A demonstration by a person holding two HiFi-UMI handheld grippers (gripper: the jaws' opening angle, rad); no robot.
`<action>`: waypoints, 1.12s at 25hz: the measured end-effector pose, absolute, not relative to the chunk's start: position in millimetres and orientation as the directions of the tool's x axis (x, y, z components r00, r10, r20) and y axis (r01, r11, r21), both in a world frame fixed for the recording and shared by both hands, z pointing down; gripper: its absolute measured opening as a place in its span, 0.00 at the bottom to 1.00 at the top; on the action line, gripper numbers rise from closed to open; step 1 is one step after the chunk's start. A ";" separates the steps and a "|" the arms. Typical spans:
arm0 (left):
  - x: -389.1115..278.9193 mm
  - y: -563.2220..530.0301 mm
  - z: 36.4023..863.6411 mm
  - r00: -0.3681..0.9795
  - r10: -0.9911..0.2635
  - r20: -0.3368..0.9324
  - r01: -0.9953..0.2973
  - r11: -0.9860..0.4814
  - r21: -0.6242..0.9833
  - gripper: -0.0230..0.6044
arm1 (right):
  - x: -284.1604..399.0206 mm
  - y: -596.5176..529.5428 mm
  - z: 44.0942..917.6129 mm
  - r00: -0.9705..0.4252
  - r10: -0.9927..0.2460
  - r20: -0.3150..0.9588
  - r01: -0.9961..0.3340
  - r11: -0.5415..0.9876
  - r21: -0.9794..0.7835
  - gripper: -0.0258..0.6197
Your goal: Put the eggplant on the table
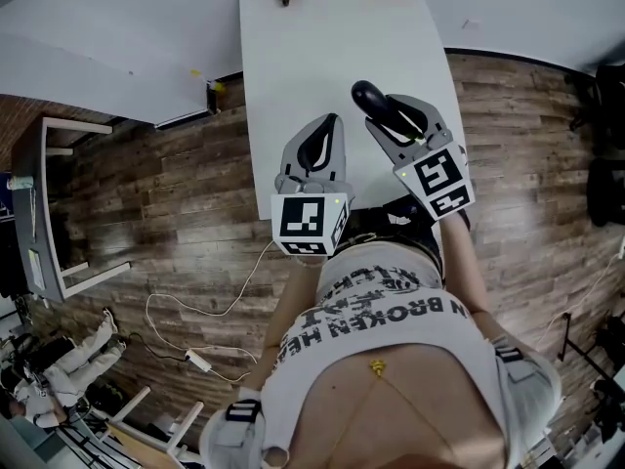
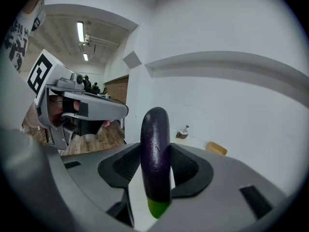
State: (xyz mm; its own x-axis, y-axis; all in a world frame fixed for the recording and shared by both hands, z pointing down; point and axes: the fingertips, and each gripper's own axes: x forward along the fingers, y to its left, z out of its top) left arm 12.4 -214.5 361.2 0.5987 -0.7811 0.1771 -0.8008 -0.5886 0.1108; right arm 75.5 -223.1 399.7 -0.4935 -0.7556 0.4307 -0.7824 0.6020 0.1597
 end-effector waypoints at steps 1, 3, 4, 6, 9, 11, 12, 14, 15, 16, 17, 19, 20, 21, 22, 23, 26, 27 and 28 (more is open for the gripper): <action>11.6 -214.9 361.6 0.597 -0.782 0.179 -0.802 -0.587 0.112 0.04 | 75.0 -223.9 401.4 -0.495 -0.753 0.434 -0.781 0.604 0.158 0.33; 11.1 -215.0 362.9 0.593 -0.784 0.184 -0.805 -0.582 0.113 0.04 | 75.3 -225.2 406.6 -0.497 -0.745 0.444 -0.777 0.610 0.154 0.33; 11.0 -214.8 364.0 0.590 -0.785 0.187 -0.807 -0.579 0.114 0.04 | 75.7 -225.8 410.3 -0.498 -0.741 0.450 -0.775 0.613 0.152 0.33; 10.5 -214.3 366.3 0.585 -0.788 0.193 -0.811 -0.574 0.115 0.04 | 76.4 -227.2 418.9 -0.500 -0.731 0.464 -0.771 0.620 0.147 0.33; 7.8 -213.7 368.0 0.577 -0.792 0.199 -0.816 -0.566 0.116 0.04 | 76.2 -229.3 431.9 -0.500 -0.715 0.489 -0.762 0.632 0.145 0.33; 5.0 -212.7 369.1 0.571 -0.795 0.204 -0.821 -0.559 0.118 0.04 | 75.3 -230.0 440.1 -0.500 -0.704 0.505 -0.755 0.639 0.143 0.33; 3.5 -212.3 369.7 0.567 -0.797 0.206 -0.823 -0.555 0.118 0.04 | 74.8 -230.4 444.4 -0.500 -0.698 0.513 -0.752 0.643 0.142 0.33; -0.1 -211.6 371.2 0.558 -0.802 0.213 -0.829 -0.546 0.119 0.04 | 73.3 -230.9 453.1 -0.500 -0.686 0.528 -0.747 0.651 0.138 0.33; -2.2 -211.1 372.1 0.555 -0.804 0.215 -0.832 -0.542 0.119 0.04 | 72.1 -231.1 457.8 -0.501 -0.680 0.536 -0.744 0.655 0.136 0.33; -4.3 -210.6 372.8 0.552 -0.806 0.217 -0.834 -0.539 0.119 0.04 | 70.6 -231.1 462.7 -0.501 -0.673 0.544 -0.740 0.659 0.134 0.33; -6.5 -209.9 373.4 0.548 -0.808 0.218 -0.836 -0.535 0.120 0.04 | 69.1 -230.9 468.1 -0.501 -0.666 0.553 -0.736 0.664 0.133 0.33; -10.2 -207.9 374.9 0.539 -0.813 0.221 -0.842 -0.526 0.121 0.04 | 67.1 -230.0 479.9 -0.501 -0.649 0.572 -0.726 0.675 0.130 0.33; -11.4 -206.6 375.8 0.535 -0.815 0.223 -0.845 -0.521 0.122 0.04 | 66.8 -229.2 486.1 -0.501 -0.640 0.582 -0.721 0.681 0.128 0.33; -12.2 -205.3 376.5 0.531 -0.817 0.225 -0.847 -0.517 0.122 0.04 | 66.8 -228.4 492.6 -0.501 -0.631 0.593 -0.716 0.687 0.126 0.33; -12.9 -204.4 377.2 0.528 -0.819 0.227 -0.849 -0.514 0.122 0.04 | 66.9 -227.7 499.3 -0.500 -0.621 0.604 -0.711 0.692 0.123 0.33; -13.9 -203.9 377.7 0.524 -0.820 0.228 -0.851 -0.510 0.122 0.04 | 66.9 -227.4 506.1 -0.499 -0.611 0.615 -0.706 0.698 0.120 0.33; -19.8 -204.0 379.2 0.511 -0.827 0.235 -0.860 -0.496 0.121 0.04 | 64.8 -228.5 526.9 -0.494 -0.580 0.648 -0.692 0.714 0.112 0.33; -22.3 -204.2 379.8 0.505 -0.830 0.237 -0.863 -0.491 0.121 0.04 | 63.5 -229.1 534.3 -0.492 -0.568 0.659 -0.686 0.720 0.108 0.33; -25.1 -204.2 380.6 0.499 -0.833 0.240 -0.866 -0.484 0.122 0.04 | 62.2 -229.6 541.9 -0.491 -0.556 0.671 -0.679 0.726 0.105 0.33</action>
